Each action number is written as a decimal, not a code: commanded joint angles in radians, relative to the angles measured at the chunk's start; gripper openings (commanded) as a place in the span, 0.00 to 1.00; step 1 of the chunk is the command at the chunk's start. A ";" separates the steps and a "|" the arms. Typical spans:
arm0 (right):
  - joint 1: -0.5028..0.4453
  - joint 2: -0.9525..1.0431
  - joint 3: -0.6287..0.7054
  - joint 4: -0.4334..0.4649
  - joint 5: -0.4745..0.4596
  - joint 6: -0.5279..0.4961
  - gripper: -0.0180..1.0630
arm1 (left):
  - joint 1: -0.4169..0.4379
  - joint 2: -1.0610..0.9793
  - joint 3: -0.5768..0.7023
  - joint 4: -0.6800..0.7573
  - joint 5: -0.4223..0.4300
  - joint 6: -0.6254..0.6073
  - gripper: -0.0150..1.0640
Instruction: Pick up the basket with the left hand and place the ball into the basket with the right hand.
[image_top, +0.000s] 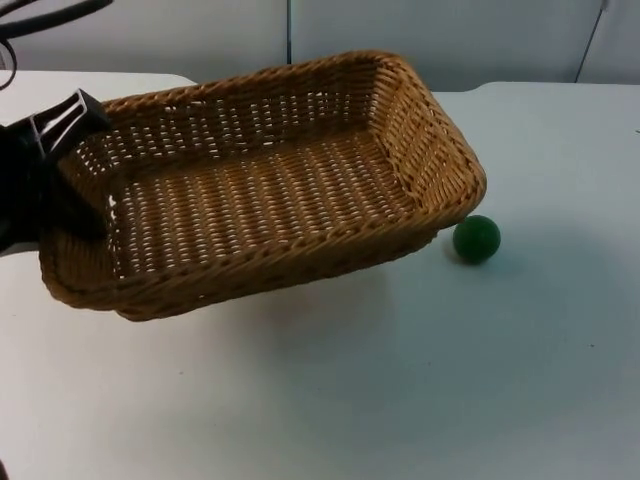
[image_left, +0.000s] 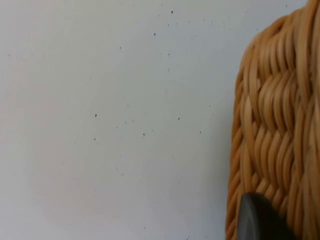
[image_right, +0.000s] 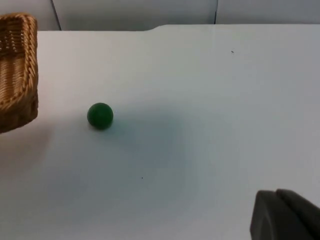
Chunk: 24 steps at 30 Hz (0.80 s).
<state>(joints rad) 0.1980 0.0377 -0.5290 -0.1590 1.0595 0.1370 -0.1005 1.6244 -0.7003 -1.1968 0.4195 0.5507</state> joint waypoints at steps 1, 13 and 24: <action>-0.005 0.052 -0.013 -0.005 -0.052 0.018 0.01 | -0.001 -0.012 -0.003 -0.013 0.018 -0.010 0.01; -0.005 0.746 -0.303 -0.005 -0.164 0.038 0.01 | -0.001 -0.012 -0.003 -0.011 0.032 -0.011 0.01; -0.005 1.407 -0.631 0.008 -0.172 0.017 0.01 | -0.001 -0.012 -0.003 0.011 0.037 -0.009 0.01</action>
<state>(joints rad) 0.1980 1.3223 -1.1129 -0.1615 0.8958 0.1641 -0.1005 1.6244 -0.7003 -1.1732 0.4338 0.5470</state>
